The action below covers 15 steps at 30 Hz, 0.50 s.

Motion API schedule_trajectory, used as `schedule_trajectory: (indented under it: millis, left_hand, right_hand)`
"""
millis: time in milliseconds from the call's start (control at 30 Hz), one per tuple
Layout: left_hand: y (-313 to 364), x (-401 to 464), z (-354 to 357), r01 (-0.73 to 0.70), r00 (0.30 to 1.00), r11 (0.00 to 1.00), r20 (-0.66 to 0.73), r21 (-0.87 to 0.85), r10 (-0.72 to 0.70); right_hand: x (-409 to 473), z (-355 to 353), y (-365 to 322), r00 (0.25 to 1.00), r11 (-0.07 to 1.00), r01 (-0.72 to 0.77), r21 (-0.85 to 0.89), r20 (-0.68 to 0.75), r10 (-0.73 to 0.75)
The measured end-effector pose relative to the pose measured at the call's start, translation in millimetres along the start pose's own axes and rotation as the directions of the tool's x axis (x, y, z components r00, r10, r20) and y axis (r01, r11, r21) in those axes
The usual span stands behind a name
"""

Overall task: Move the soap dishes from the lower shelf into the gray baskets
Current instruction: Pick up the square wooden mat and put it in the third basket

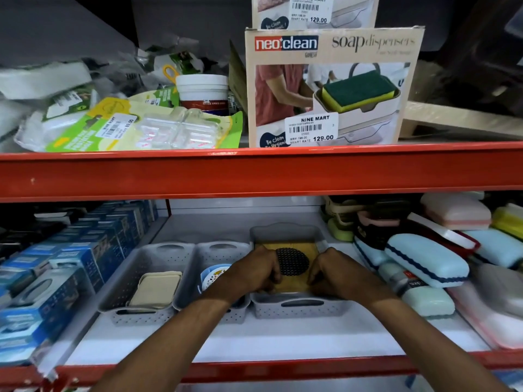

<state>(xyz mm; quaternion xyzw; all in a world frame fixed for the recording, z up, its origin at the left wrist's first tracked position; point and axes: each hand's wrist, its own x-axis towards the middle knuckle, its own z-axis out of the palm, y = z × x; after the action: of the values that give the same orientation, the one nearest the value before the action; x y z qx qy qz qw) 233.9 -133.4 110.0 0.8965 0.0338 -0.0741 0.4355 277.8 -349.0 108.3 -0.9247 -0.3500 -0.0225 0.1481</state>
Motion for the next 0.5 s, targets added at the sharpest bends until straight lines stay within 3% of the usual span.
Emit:
schedule_trajectory:
  millis: [133, 367, 500]
  left_hand:
    - [-1.8, -2.6, -2.0, -0.089, 0.996, 0.959, 0.032, 0.269, 0.083]
    - [-7.4, -24.4, -15.6, -0.352, 0.927, 0.850, 0.023, 0.392, 0.373]
    - [-10.7, -54.6, -57.2, -0.390, 0.856, 0.802, -0.143, 0.452, 0.496]
  right_hand:
    - [2.8, 3.5, -2.6, 1.000, 1.000, -0.013, -0.028, -0.022, 0.013]
    - [0.8, 0.9, -10.2, 0.999, 0.999, -0.037, -0.007, -0.021, 0.037]
    - [4.0, 6.4, -34.0, 0.996, 0.993, 0.053, 0.103, -0.072, -0.046]
